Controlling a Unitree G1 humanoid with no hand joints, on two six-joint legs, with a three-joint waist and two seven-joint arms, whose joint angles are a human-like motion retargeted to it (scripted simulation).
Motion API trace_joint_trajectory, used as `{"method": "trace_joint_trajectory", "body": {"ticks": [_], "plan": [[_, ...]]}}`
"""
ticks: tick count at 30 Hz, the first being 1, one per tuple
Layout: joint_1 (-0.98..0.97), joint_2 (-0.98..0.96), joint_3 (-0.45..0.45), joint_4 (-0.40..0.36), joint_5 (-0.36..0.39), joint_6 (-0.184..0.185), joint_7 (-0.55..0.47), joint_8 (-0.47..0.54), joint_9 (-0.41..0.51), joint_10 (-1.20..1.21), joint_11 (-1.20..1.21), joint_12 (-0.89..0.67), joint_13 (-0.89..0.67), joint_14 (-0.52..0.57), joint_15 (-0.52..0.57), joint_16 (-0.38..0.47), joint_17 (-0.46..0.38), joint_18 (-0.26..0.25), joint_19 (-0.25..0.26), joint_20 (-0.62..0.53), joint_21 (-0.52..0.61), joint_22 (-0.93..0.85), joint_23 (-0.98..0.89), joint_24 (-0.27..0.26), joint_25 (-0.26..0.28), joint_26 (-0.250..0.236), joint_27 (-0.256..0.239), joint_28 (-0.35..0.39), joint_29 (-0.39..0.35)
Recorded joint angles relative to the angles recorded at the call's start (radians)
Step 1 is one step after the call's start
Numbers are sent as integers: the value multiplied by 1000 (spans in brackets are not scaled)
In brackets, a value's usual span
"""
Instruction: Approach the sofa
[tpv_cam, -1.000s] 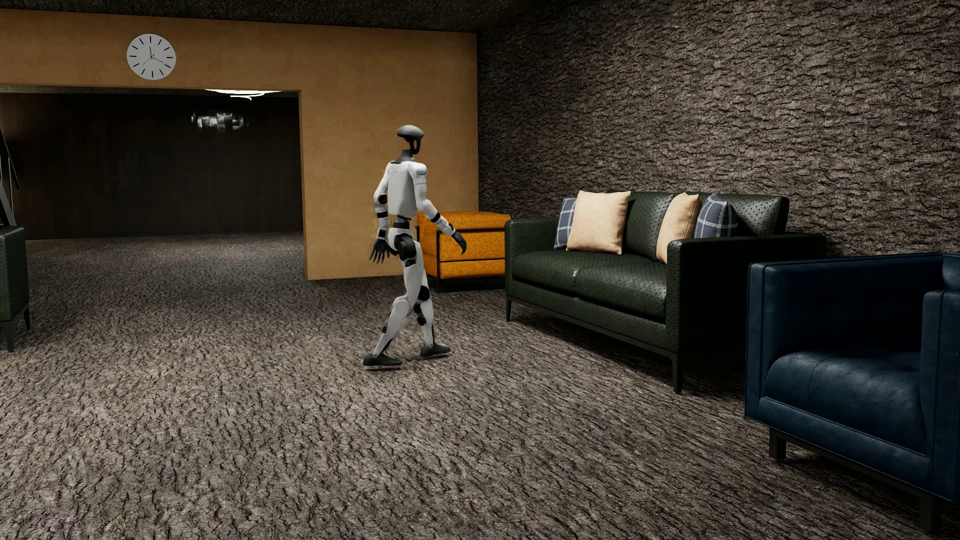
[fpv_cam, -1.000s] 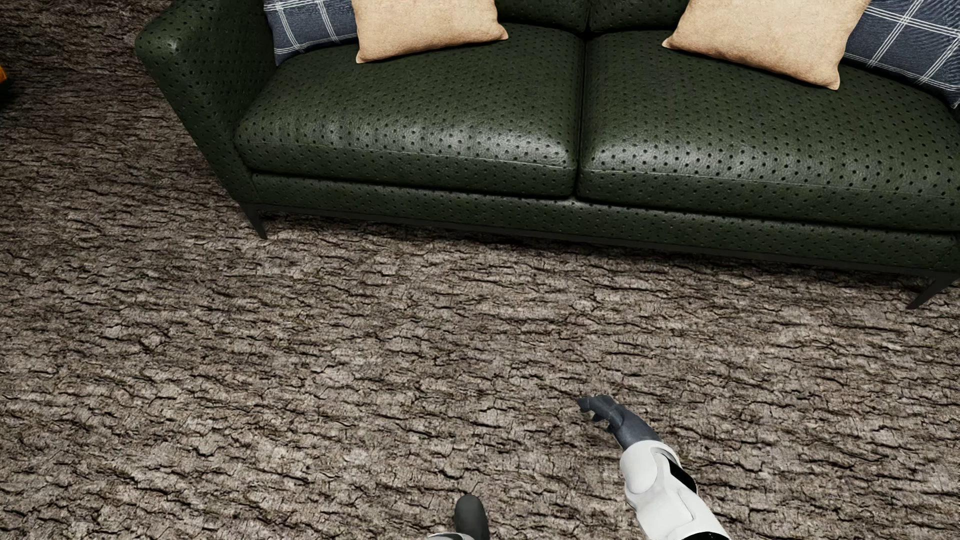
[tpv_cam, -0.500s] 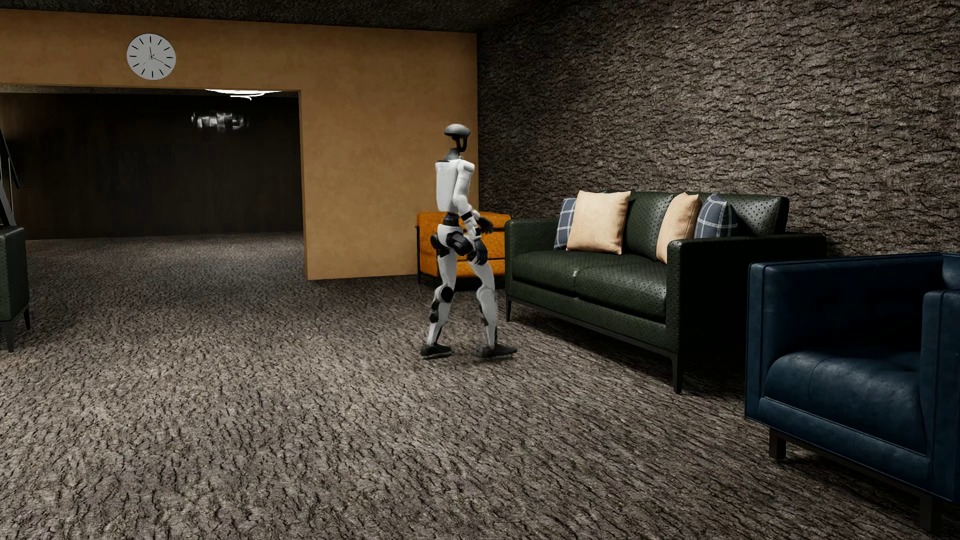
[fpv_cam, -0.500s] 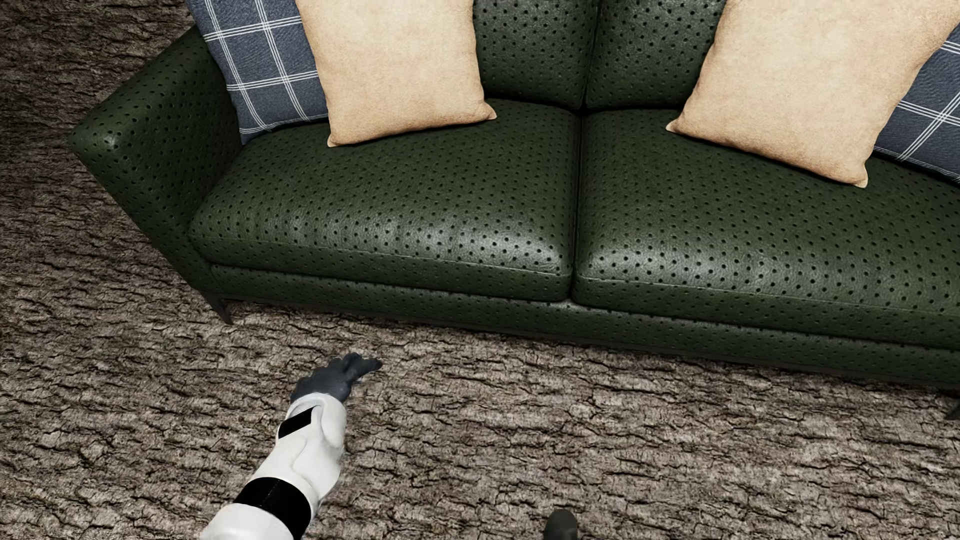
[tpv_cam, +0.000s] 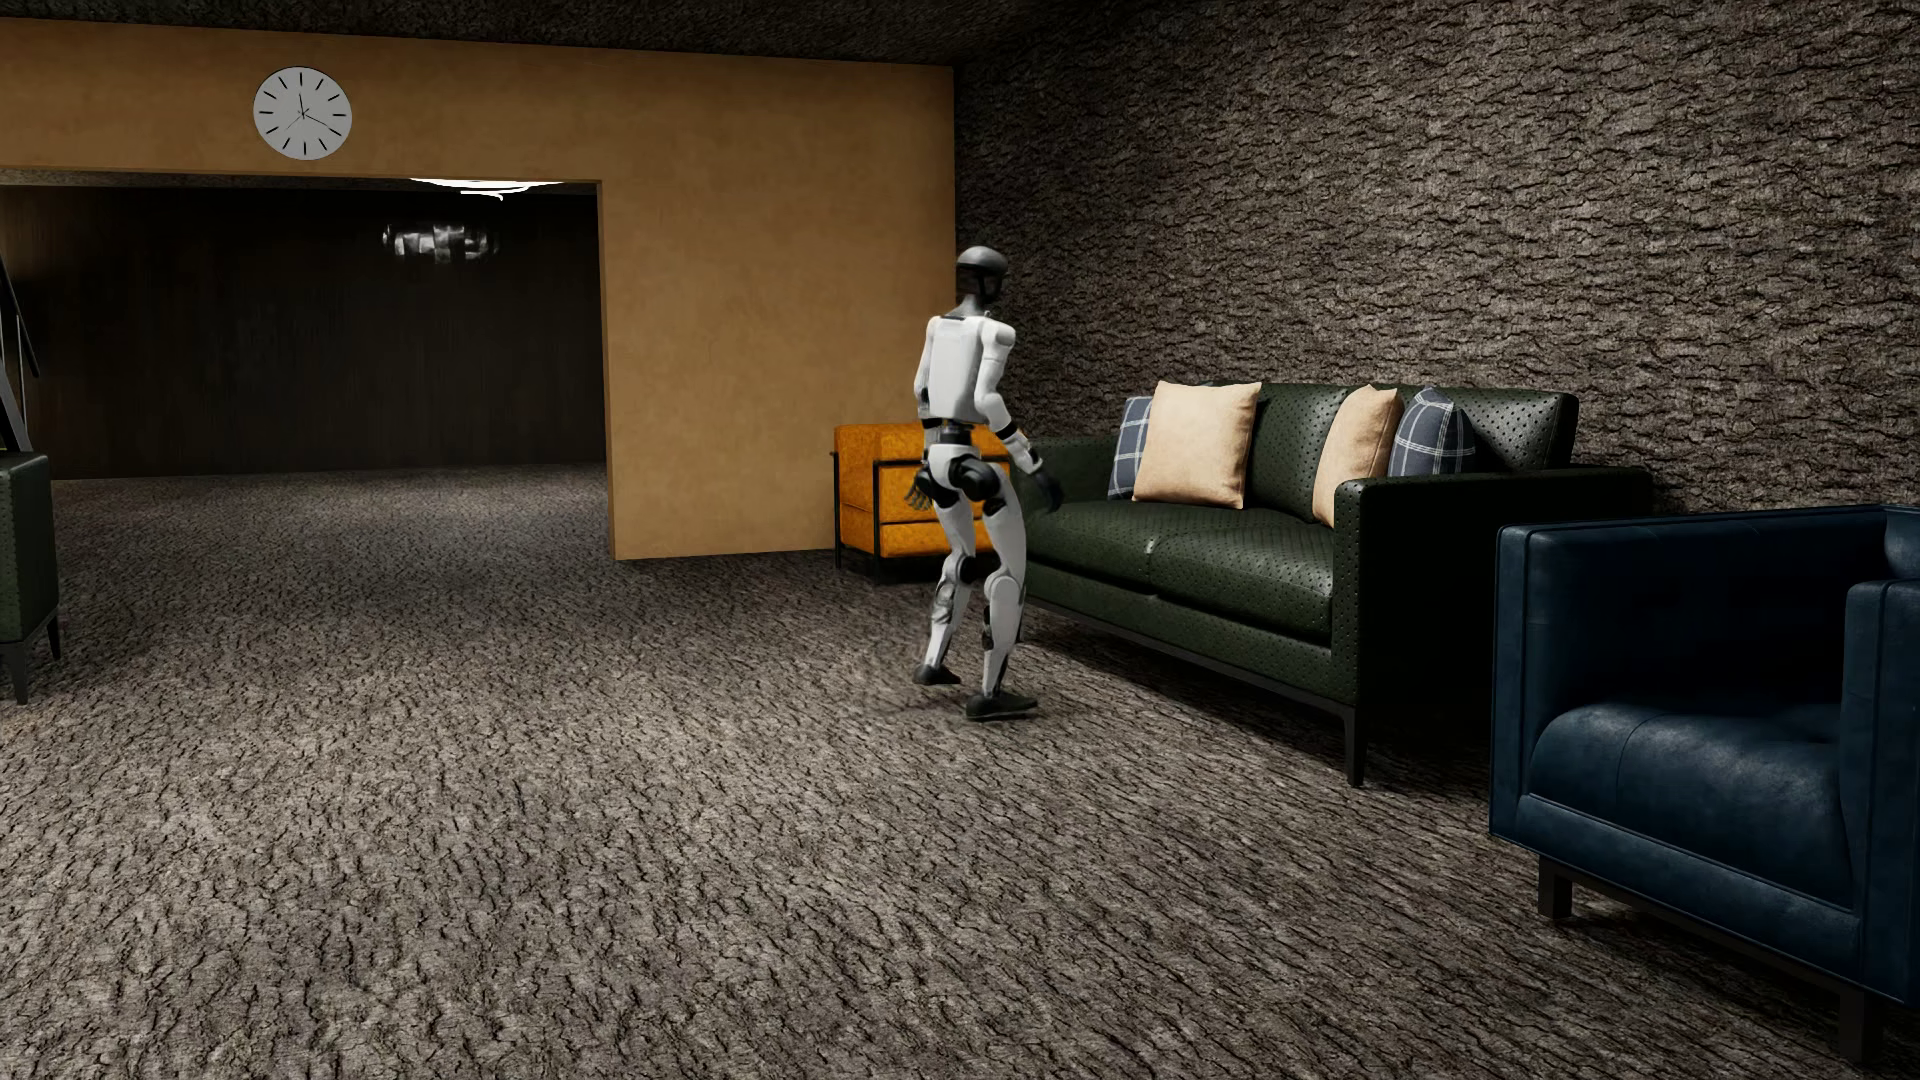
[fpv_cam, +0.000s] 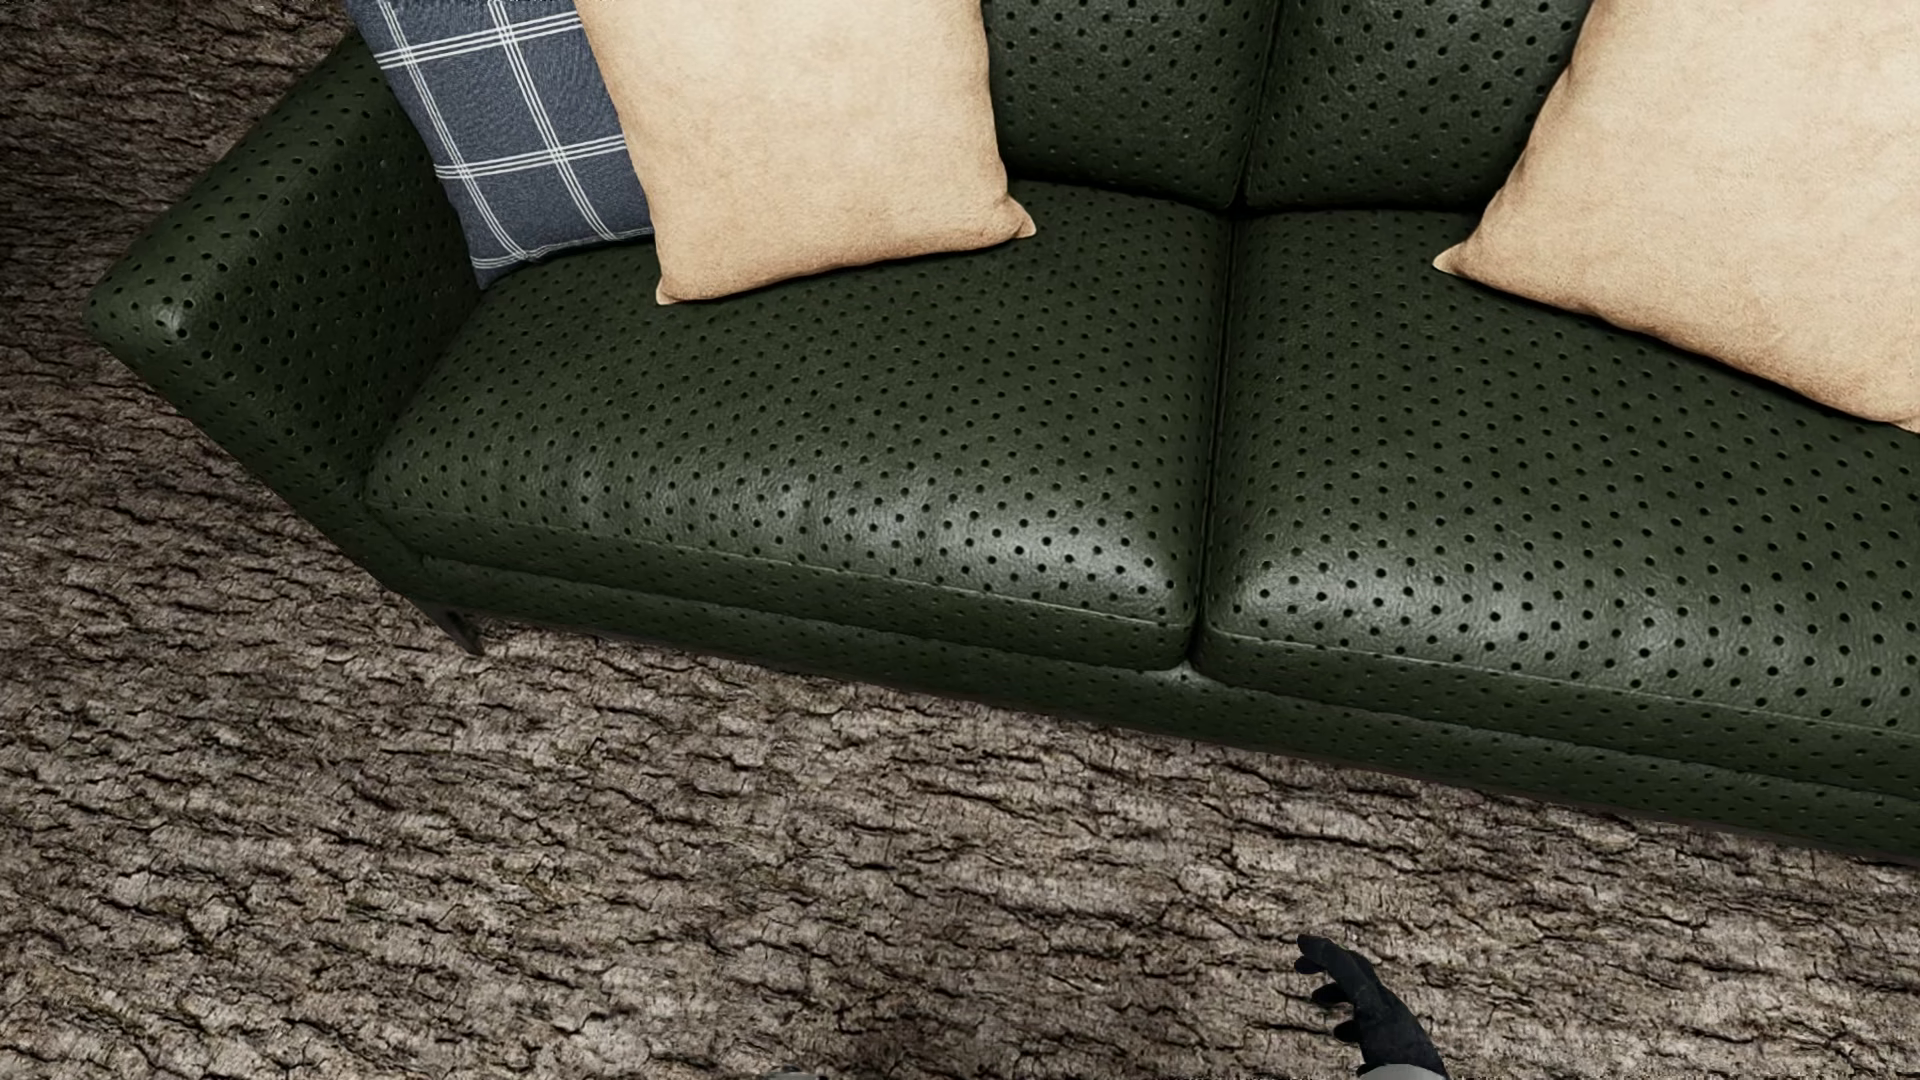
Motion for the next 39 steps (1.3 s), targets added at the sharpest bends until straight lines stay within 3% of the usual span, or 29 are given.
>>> {"method": "trace_joint_trajectory", "body": {"ticks": [1,2,5,6,9,11,13,14,16,17,18,20,21,24,26,29,31,32,33,35,37,39], "plan": [[16,4,5,-38,7,7,-25,12,-1,-171,-4,37,-16,10,-6,37,-2,-30,8,-39,3,-19,-24,20,5,-42,-30,-30,-1],[46,17,10,-78,6,11,-40,27,-5,-331,-40,73,-26,112,4,48,-13,-6,14,-35,11,-49,-48,16,0,-61,-52,-13,-2],[97,8,17,-93,-9,12,2,60,-6,-410,-23,132,-21,102,-4,12,-20,5,34,74,1,-112,-86,-76,10,-49,-69,140,-2],[103,1,18,-103,-24,6,9,66,-5,-410,3,117,-4,98,-16,6,-14,3,43,57,-16,-111,-82,-70,18,-46,-57,152,-8],[126,-38,16,-147,-85,-20,33,92,-4,-416,110,6,31,72,-51,2,-25,18,71,-41,-15,-129,0,-10,1,-50,13,98,12],[138,-100,10,-181,-137,-42,41,124,0,-408,254,-80,48,53,-47,-20,-41,28,97,-55,1,-152,80,5,-35,-53,87,134,71],[148,-196,1,-201,-168,-64,50,196,5,-395,429,-164,78,33,27,-41,-45,33,133,-54,-7,-174,143,5,-51,-69,146,190,99],[151,-237,-3,-206,-175,-75,55,231,6,-389,499,-201,95,24,59,-41,-43,34,154,-64,-17,-189,169,13,-49,-84,163,203,107],[157,-267,-11,-216,-152,-97,56,307,3,-386,520,-262,133,16,-22,-34,-35,29,187,-74,-31,-229,193,20,-41,-119,165,222,118],[162,-250,-14,-217,-119,-107,53,351,-2,-391,450,-285,157,15,-61,-26,-28,25,227,-77,-30,-244,196,22,-45,-131,159,227,125],[172,-215,-16,-213,-84,-114,50,386,-9,-408,338,-301,176,19,-63,-16,-18,19,209,-77,-31,-257,193,23,-45,-139,151,235,131],[193,-132,-13,-207,-81,-130,53,331,-24,-437,195,-310,202,26,-108,0,-7,9,128,-71,-30,-275,186,13,-43,-152,137,239,151],[206,-100,-12,-199,-71,-136,55,317,-31,-452,142,-305,202,31,-100,7,-6,3,111,-61,-25,-275,186,10,-48,-146,136,242,156],[231,-51,-8,-147,-19,-137,75,322,-42,-449,63,-242,156,26,-59,-1,-29,-15,102,8,-2,-255,179,-30,-81,-105,144,272,173],[246,-17,-4,-115,12,-132,78,319,-47,-446,24,-202,134,21,-50,-17,-43,-28,95,7,-17,-205,117,-48,-75,-91,117,259,138],[280,38,-3,-84,46,-123,77,312,-56,-461,-32,-143,103,23,-39,-26,-24,-46,81,-102,-66,-113,25,-13,-5,-71,74,168,22],[298,61,-3,-75,57,-118,73,304,-62,-480,-54,-99,99,29,-36,-40,-27,-55,72,-165,-66,-66,-18,0,28,-76,52,119,12],[303,65,-2,-73,61,-115,68,299,-65,-487,-55,-62,97,30,-38,-51,-32,-60,68,-130,-60,-73,-26,-44,30,-72,40,159,20],[306,67,-1,-72,64,-113,62,293,-67,-495,-53,-21,92,32,-43,-67,-33,-64,63,-55,-54,-95,-26,-116,28,-72,40,247,27],[305,67,4,-73,64,-110,43,274,-70,-504,-43,32,84,38,-52,-70,-24,-72,55,-11,-48,-134,-5,-166,27,-82,48,312,33],[295,73,11,-77,59,-106,14,246,-71,-505,-45,38,81,42,-58,-47,-10,-77,49,-33,-33,-160,38,-159,13,-83,68,271,42],[283,81,16,-85,53,-102,-18,215,-71,-503,-49,4,77,46,-64,-19,2,-81,43,-84,-7,-162,88,-115,-11,-69,94,216,69]]}}
